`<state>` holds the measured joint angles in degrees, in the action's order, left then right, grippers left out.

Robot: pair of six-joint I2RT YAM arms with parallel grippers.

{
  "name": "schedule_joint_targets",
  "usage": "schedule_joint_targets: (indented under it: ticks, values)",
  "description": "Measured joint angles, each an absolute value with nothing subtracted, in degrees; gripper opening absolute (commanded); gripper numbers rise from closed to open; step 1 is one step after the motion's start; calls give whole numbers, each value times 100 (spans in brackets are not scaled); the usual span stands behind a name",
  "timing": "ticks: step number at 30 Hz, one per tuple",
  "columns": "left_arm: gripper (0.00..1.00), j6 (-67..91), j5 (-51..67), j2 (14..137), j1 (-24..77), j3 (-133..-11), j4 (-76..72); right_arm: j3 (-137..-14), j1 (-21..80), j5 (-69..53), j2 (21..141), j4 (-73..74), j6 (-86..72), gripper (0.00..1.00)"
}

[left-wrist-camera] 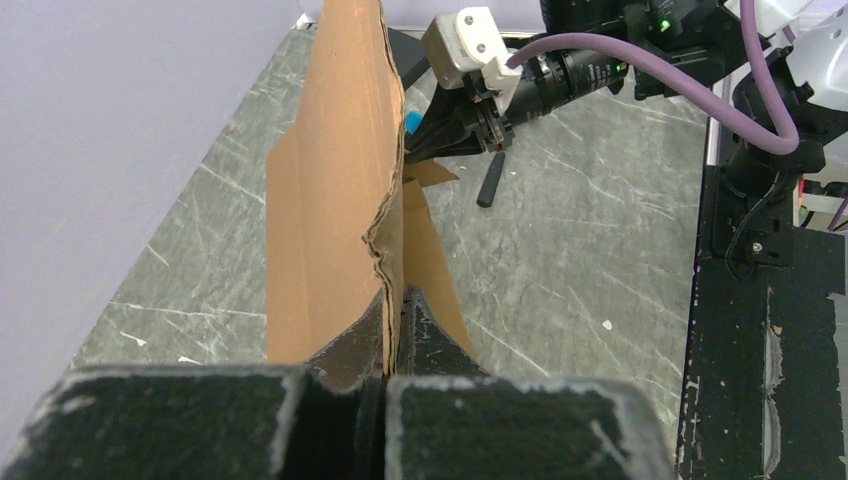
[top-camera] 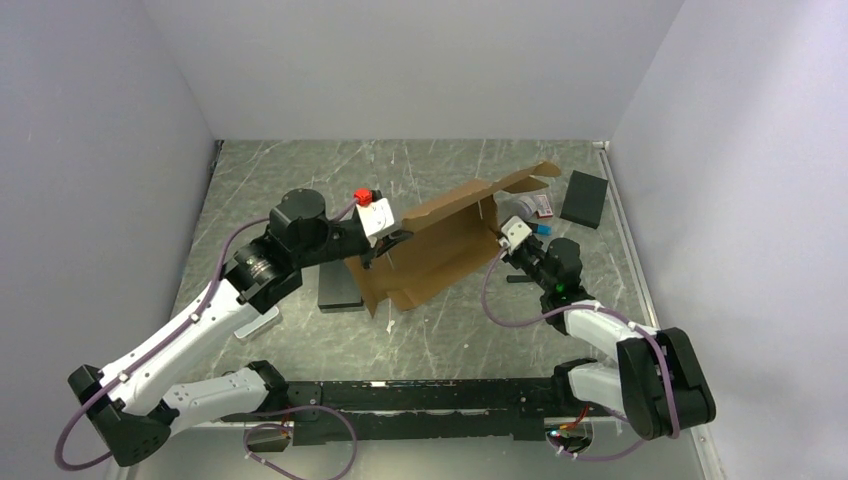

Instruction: Fold the paper box

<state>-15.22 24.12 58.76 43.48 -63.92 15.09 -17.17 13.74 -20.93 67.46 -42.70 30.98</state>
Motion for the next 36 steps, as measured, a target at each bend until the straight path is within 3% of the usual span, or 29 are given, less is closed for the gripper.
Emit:
schedule_joint_targets:
  ticks: [19,25,36]
  values:
    - [0,-1444,2237,5728,4720,-6259,1538,-2158,1125,-2836,6630,-2773,3061,26]
    - [0,-1406,2191,5710,4751,-6208,1533,-2268,1090,-2934,6744,-2370,3065,35]
    - [0,-1400,2075,5710,4786,-6204,1533,-2650,921,-3162,7170,-1798,3232,40]
